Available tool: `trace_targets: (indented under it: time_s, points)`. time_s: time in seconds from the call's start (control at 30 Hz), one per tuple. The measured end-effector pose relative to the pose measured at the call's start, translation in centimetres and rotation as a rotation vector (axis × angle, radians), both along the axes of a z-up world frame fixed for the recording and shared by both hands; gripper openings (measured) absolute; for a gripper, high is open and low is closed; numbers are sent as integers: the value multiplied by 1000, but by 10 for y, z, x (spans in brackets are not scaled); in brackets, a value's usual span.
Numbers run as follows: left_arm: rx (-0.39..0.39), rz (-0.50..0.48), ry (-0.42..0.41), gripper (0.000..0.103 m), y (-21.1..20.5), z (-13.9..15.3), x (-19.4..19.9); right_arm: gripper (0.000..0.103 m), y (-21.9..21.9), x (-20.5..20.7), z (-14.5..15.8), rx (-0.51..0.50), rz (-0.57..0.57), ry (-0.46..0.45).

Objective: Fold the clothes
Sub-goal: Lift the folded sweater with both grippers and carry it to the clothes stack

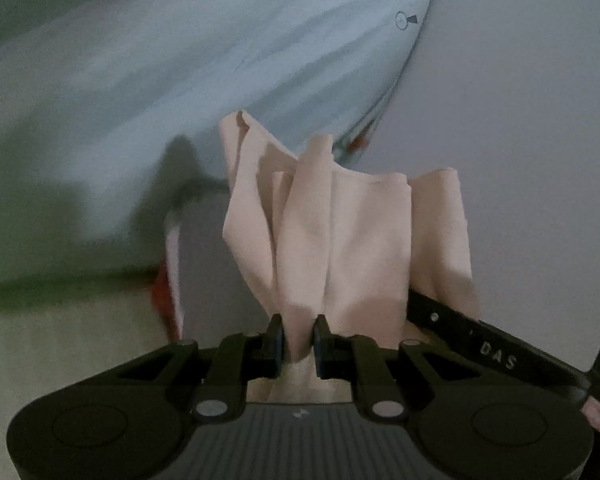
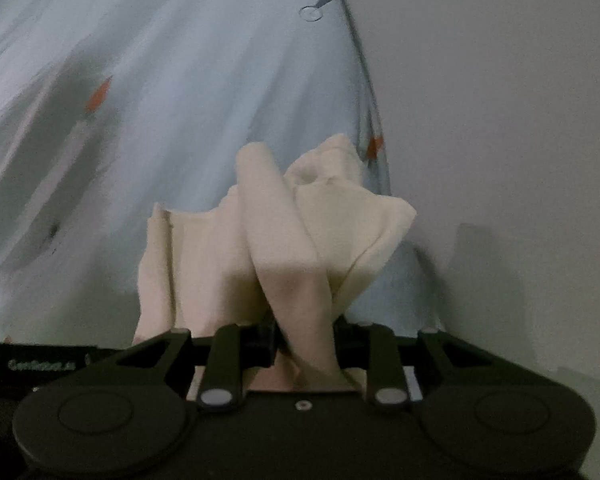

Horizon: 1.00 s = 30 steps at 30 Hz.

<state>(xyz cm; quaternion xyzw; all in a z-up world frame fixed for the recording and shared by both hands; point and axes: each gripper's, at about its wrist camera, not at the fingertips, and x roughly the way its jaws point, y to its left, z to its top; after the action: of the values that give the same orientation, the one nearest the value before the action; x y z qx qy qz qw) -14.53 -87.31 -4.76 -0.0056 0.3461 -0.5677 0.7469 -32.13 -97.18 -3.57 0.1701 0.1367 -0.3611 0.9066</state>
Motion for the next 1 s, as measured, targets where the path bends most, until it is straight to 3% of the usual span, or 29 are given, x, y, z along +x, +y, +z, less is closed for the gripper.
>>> trace_targets:
  time_s: [0.1,0.23,0.3,0.4,0.53,0.6,0.63,0.73,0.8,0.87,1.0]
  points:
    - [59,7,-34,16,-33,-12,17,28,-38,32,-20,40,-44,20]
    - [100,28,-38,16,-40,-23,21,30,-78,79,-82,157,-119,138]
    - [120,39,-40,16,-43,-29,23,31,-84,85,-99,182,-154,122]
    - [151,55,-43,18,-48,-37,26,32,-84,87,-100,185,-171,116]
    - [192,77,-48,20,-54,-48,30,44,-78,80,-87,156,-164,149]
    - [213,88,-50,31,-58,-53,32,50,-68,69,-77,137,-171,138]
    - [203,88,-63,33,-51,-49,27,58,-60,62,-72,123,-175,126]
    - [157,89,-116,57,-23,-31,7,83,-36,41,-55,82,-189,93]
    - [131,106,-157,91,-7,-21,-8,90,-14,25,-45,58,-211,85]
    - [113,126,-199,95,13,-15,-21,100,2,7,-39,48,-216,90]
    - [94,105,-229,103,61,-9,-46,103,39,-25,-30,31,-194,148]
